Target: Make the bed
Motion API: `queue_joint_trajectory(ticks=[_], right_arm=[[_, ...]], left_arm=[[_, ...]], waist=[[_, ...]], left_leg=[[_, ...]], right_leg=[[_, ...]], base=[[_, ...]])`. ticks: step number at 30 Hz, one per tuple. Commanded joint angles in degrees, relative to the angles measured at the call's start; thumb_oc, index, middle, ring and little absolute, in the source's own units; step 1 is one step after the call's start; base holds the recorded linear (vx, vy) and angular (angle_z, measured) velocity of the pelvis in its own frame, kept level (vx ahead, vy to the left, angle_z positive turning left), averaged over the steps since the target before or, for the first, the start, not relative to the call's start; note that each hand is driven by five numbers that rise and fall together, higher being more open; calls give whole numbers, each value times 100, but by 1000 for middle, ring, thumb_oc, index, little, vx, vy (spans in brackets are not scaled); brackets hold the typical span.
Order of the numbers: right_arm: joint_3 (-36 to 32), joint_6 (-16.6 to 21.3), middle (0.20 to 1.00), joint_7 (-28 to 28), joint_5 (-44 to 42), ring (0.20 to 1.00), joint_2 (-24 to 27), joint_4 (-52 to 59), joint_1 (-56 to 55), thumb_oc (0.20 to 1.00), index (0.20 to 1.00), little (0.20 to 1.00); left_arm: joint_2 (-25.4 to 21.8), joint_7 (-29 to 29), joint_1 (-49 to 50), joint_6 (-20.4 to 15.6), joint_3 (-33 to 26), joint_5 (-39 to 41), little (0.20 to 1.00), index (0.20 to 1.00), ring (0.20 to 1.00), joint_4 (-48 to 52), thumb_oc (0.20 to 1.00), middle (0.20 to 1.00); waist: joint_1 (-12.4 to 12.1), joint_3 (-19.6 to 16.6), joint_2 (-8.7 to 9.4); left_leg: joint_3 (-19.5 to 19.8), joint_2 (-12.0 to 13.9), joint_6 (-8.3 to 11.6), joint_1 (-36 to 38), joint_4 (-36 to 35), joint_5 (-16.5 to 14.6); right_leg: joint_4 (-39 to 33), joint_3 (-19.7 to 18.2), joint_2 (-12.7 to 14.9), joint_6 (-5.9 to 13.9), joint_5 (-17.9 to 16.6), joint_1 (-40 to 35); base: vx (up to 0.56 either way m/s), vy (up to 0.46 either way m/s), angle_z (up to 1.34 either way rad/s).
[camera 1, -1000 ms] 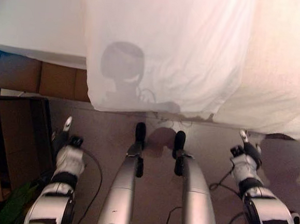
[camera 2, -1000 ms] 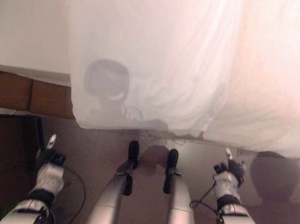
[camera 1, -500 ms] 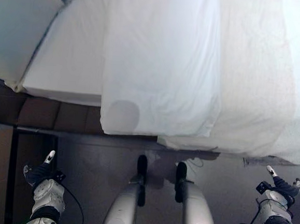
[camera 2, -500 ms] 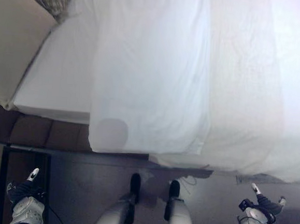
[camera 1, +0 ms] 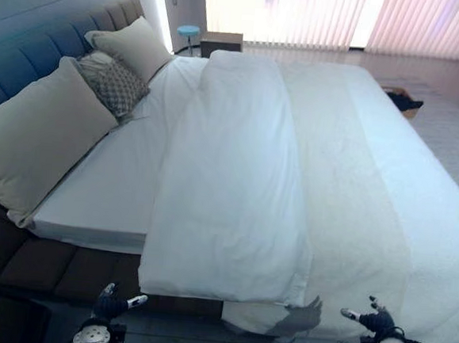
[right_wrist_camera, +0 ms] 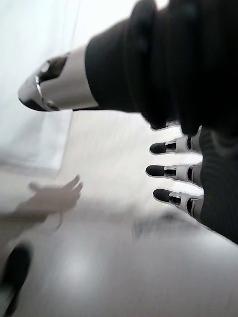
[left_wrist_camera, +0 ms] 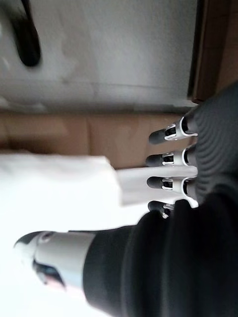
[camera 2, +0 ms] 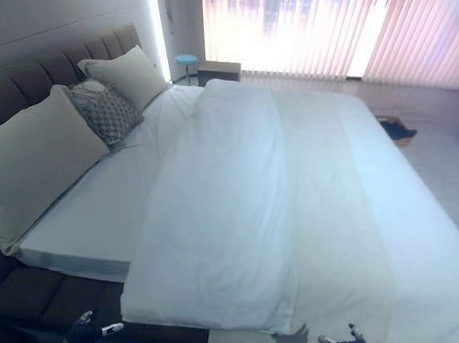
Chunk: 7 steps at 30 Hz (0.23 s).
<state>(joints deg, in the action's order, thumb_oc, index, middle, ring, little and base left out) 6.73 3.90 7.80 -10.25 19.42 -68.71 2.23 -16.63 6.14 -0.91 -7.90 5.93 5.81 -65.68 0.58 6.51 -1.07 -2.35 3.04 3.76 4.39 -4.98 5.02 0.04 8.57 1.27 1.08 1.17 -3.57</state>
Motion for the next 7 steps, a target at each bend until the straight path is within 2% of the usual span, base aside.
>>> queue_joint_trajectory(ticks=[1,3,7], right_arm=[[203,-118,1000,-203,396,1000,-26,-268,51,1000,1000,1000],[199,-194,1000,-231,523,1000,-124,-436,-80,1000,1000,1000],[268,-265,1000,-350,655,1000,-283,-577,-218,1000,1000,1000]], left_arm=[[171,-138,-139,78,158,-660,1000,1000,1000,-407,1000,1000],[284,-276,-31,158,334,-930,1000,1000,1000,-562,1000,1000],[401,-357,120,223,292,-981,1000,1000,1000,-732,1000,1000]], waist=[[26,-14,171],[38,-85,179],[37,-138,192]], left_leg=[[-103,-516,-130,90,138,-450],[-119,-508,-137,182,109,-463],[-122,-498,-150,282,90,-487]], right_leg=[[-217,100,128,611,-196,-16],[-231,116,117,607,-174,-108],[-253,111,98,599,-153,-193]], base=[[26,-16,-6],[0,0,0],[0,0,0]])
